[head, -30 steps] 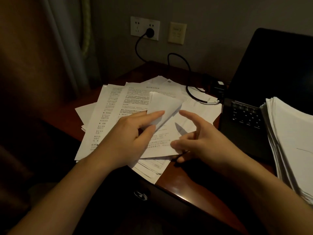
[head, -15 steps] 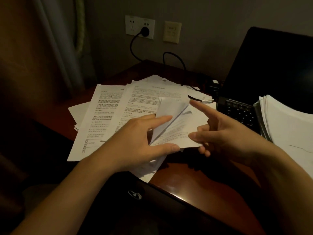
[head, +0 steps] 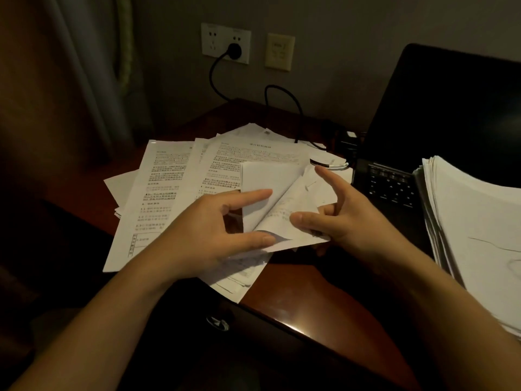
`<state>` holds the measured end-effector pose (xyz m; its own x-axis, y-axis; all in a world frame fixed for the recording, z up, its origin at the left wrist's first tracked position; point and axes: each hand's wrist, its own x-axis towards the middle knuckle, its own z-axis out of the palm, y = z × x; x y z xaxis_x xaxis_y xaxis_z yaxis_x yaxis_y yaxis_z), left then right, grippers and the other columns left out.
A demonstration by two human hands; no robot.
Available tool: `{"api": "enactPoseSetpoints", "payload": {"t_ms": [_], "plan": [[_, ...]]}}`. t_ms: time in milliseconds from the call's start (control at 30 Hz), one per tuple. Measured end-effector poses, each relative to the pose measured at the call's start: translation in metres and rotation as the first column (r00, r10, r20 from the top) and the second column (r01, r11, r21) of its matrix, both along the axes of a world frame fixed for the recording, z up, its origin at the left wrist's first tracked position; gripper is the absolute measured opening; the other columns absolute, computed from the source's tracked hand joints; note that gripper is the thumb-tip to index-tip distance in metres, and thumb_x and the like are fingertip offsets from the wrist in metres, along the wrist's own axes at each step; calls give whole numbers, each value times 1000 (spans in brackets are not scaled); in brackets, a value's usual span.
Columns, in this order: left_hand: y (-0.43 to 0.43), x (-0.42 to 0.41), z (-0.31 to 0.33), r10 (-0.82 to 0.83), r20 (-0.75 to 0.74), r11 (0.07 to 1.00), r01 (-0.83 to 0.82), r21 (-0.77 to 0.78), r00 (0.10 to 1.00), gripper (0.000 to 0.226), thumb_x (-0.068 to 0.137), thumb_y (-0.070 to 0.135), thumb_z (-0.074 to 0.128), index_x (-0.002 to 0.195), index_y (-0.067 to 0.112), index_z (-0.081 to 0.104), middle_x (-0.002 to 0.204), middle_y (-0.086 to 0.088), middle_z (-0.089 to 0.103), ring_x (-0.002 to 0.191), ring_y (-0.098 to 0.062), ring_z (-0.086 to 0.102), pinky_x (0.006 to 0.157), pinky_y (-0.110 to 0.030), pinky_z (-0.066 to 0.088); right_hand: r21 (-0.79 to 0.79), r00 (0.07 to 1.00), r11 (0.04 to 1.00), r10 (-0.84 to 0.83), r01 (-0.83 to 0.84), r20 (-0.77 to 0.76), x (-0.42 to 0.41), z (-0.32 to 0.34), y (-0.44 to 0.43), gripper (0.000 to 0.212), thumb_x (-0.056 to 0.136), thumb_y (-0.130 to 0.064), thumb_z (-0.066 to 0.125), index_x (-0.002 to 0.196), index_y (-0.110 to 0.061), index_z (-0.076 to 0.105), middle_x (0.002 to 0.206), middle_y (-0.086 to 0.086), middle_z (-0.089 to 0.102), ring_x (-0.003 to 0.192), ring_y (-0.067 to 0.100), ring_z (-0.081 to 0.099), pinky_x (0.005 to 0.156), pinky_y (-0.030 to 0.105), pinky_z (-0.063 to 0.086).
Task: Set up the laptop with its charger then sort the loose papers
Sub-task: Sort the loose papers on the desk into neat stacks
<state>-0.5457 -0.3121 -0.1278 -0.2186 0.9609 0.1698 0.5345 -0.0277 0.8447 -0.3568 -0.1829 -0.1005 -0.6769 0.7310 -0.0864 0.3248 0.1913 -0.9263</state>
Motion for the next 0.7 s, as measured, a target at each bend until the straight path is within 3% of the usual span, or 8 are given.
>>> {"api": "enactPoseSetpoints", "payload": {"t_ms": [133, 267, 367, 433, 533, 567, 633, 700], "plan": [[-1, 1, 0, 17, 126, 996, -27, 81, 992, 41, 85, 42, 64, 124, 56, 57, 111, 37, 64, 110, 9, 60, 79, -14, 53, -89, 998, 994, 63, -62, 8, 7, 5, 6, 105, 82, -6, 77, 156, -44, 12, 69, 2, 73, 67, 15, 72, 60, 24, 56], [-3, 3, 0, 33, 203, 986, -65, 150, 979, 69, 102, 18, 52, 131, 77, 31, 116, 31, 64, 99, -6, 70, 71, -30, 61, -97, 994, 990, 106, -106, -3, 10, 7, 8, 104, 83, 1, 74, 155, -44, 16, 65, 5, 70, 63, 16, 67, 63, 21, 56], [-5, 7, 2, 62, 67, 989, -70, 128, 996, 68, 104, 13, 47, 126, 77, 40, 106, 46, 54, 93, 11, 60, 68, -18, 54, -25, 998, 998, 57, -57, 2, 6, 3, 7, 104, 80, -9, 79, 156, -45, 18, 64, 6, 67, 63, 18, 68, 65, 26, 57], [-6, 11, 3, 67, -17, 989, -64, 132, 998, 70, 103, 7, 47, 128, 72, 44, 104, 43, 52, 90, 14, 53, 72, -12, 49, -5, 1000, 1000, 27, -27, 1, 3, 0, 6, 103, 78, -16, 82, 156, -44, 19, 60, 2, 65, 62, 18, 66, 64, 30, 57], [-7, 12, 3, 77, 13, 981, -78, 178, 997, 75, 104, 8, 46, 129, 78, 34, 130, 41, 47, 87, 8, 56, 60, -10, 48, 18, 1000, 1000, 7, -7, -10, -1, 0, 2, 100, 81, -16, 80, 157, -37, 19, 50, -6, 62, 49, 5, 61, 50, 17, 47], [-7, 14, 5, 82, 14, 978, -84, 189, 996, 75, 104, 10, 45, 128, 79, 33, 135, 41, 43, 95, 8, 57, 60, -9, 48, 21, 1000, 1000, 4, -4, -15, -1, 1, 0, 99, 82, -14, 79, 157, -36, 18, 48, -9, 61, 46, 3, 59, 46, 14, 45], [-7, 15, 5, 63, -43, 977, -53, 205, 997, 73, 104, 4, 44, 127, 74, 43, 123, 57, 37, 111, 25, 44, 75, -2, 46, 19, 1000, 1000, -1, 1, -28, -1, 1, -2, 99, 83, -12, 78, 158, -35, 17, 48, -11, 61, 45, 2, 60, 43, 14, 44], [-5, 14, 3, 16, -72, 985, -4, 172, 997, 56, 101, 7, 52, 124, 59, 54, 103, 58, 45, 96, 28, 46, 71, -2, 43, 20, 999, 1000, -2, 3, -35, -1, -1, -2, 101, 83, -12, 78, 158, -35, 14, 50, -9, 64, 47, 4, 62, 45, 16, 47]]}}
